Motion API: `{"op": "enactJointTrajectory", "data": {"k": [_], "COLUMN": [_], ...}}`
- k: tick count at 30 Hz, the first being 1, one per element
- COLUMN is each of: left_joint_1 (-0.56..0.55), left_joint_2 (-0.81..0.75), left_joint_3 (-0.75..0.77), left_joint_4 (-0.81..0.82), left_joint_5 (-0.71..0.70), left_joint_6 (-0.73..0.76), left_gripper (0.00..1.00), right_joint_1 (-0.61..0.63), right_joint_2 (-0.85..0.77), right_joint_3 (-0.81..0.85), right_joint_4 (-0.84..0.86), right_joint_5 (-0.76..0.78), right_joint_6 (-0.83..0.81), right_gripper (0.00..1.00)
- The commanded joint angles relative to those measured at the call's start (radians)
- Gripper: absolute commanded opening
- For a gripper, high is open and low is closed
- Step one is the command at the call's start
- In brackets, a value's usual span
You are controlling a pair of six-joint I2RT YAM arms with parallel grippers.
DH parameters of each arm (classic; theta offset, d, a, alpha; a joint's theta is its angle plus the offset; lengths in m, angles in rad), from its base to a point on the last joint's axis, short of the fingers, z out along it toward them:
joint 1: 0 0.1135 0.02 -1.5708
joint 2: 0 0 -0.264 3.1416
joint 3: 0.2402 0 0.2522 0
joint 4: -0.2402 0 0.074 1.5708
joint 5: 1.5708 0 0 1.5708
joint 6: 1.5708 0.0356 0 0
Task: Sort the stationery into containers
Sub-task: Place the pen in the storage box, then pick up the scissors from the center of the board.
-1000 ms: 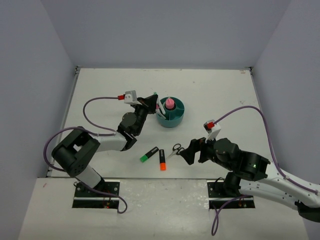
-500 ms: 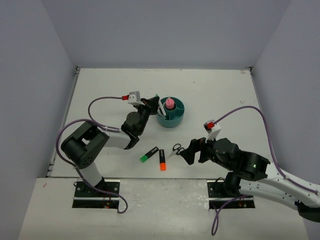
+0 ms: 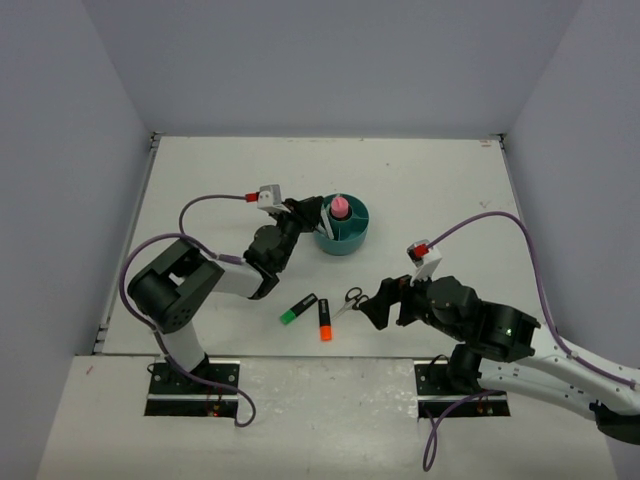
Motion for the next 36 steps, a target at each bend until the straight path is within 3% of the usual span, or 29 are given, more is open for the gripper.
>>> {"op": "enactJointTrajectory", "data": {"k": [1, 10, 16, 18, 20, 22, 27, 32, 34, 36], "left_joint_1": [-0.002, -0.006, -0.060, -0.072, -0.072, -0.072, -0.072, -0.072, -0.072, -0.072], "left_joint_2": [-0.060, -0.181, -0.425, -0.495, -0.578, -0.654, -0.785, -0.876, -0.917, -0.960], "left_joint_3": [-0.030, -0.074, 0.053, 0.109, 0.167, 0.229, 0.258, 0.251, 0.259, 0.266], "left_joint_4": [0.043, -0.011, -0.422, -0.667, -0.836, -1.142, -1.527, -1.786, -1.872, -1.920], "left_joint_5": [-0.001, 0.024, -0.049, -0.077, -0.098, -0.126, -0.144, -0.130, -0.090, -0.032], "left_joint_6": [-0.009, -0.010, 0.024, 0.023, 0.005, -0.028, -0.117, -0.123, -0.063, 0.009], "left_gripper": [0.31, 0.50, 0.86, 0.99, 1.00, 1.00, 1.00, 1.00, 1.00, 1.00], "right_joint_1": [0.003, 0.002, 0.001, 0.000, 0.000, -0.002, -0.004, -0.005, -0.046, -0.176], "right_joint_2": [0.018, 0.051, 0.148, 0.199, 0.240, 0.295, 0.398, 0.473, 0.503, 0.528], "right_joint_3": [0.019, 0.015, 0.033, 0.049, 0.058, 0.076, 0.126, 0.144, 0.140, 0.119], "right_joint_4": [0.008, 0.028, 0.050, 0.050, 0.050, 0.050, 0.061, 0.059, 0.022, -0.009], "right_joint_5": [0.021, 0.022, 0.027, 0.038, 0.052, 0.064, 0.058, 0.098, 0.116, 0.087], "right_joint_6": [0.001, -0.002, -0.010, 0.004, 0.025, 0.042, 0.059, 0.075, 0.122, 0.151], "right_gripper": [0.99, 0.99, 0.99, 0.99, 0.99, 0.99, 0.99, 0.99, 0.92, 0.80]}}
